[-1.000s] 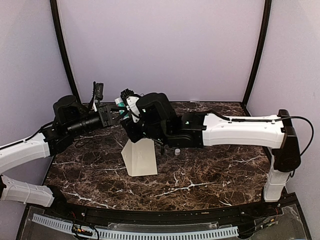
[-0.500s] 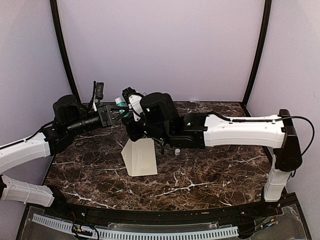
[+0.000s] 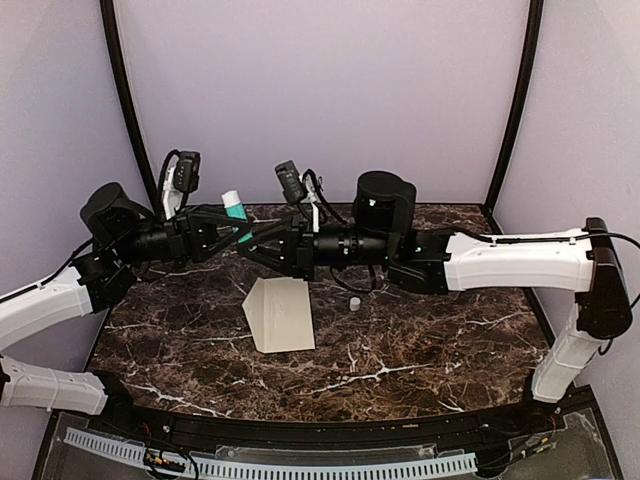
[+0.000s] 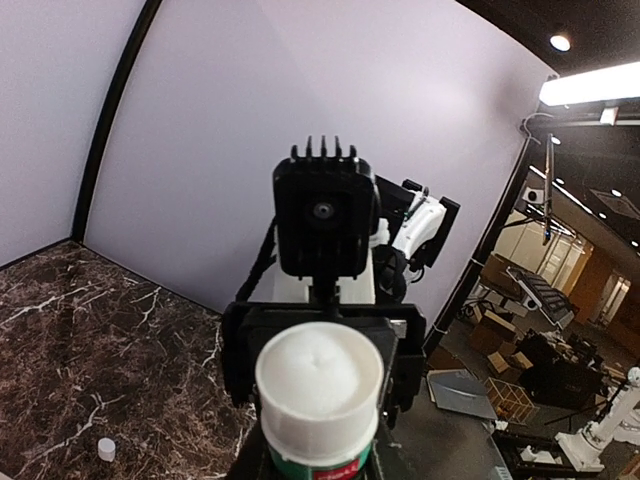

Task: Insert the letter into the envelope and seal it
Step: Unscrew the solid glue.

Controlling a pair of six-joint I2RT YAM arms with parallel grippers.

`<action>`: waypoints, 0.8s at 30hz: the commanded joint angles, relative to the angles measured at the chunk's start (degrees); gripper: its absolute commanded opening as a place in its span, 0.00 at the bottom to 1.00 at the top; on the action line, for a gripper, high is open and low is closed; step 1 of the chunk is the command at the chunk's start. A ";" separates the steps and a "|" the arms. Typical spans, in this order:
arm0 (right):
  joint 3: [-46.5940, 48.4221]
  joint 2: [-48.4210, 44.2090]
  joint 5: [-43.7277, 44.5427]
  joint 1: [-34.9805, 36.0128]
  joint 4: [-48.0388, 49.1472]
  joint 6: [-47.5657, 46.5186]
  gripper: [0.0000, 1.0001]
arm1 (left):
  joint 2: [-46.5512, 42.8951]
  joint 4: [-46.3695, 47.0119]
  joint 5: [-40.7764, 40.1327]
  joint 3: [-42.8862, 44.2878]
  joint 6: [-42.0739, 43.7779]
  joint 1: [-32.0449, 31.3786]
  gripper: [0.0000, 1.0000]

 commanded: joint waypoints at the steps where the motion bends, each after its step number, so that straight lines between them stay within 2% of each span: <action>1: 0.04 1.42 -17.08 -0.75 18.47 8.43 0.03 | -0.02 -1.87 9.37 1.20 2.82 -0.31 0.00; 7: 0.06 2.90 -19.16 -1.19 22.07 11.10 0.04 | 0.00 1.41 11.56 0.10 0.83 -0.31 0.00; 10: -0.06 2.43 -17.29 -1.35 20.26 10.37 0.14 | -0.29 0.72 11.07 -0.17 1.27 -0.31 0.00; 12: -0.61 1.46 -14.22 -1.60 17.74 9.12 0.24 | -0.98 0.12 8.93 -0.53 1.66 -0.27 0.00; 15: -2.67 -0.93 -7.74 -2.11 13.86 6.45 0.46 | -3.09 -0.68 2.48 -1.35 2.23 -0.31 0.00; 18: -4.29 -3.30 0.21 -2.09 8.37 2.99 0.60 | -4.49 -0.66 -4.07 -2.37 1.93 -0.31 0.00; 23: -3.24 -3.55 11.88 -0.75 -0.76 -2.07 0.63 | -4.46 -8.07 -16.22 -0.83 1.51 -0.23 0.00; 24: -2.25 -3.03 16.34 0.30 -2.93 -3.08 0.63 | -4.17 -9.49 -19.70 -0.40 1.47 -0.22 0.00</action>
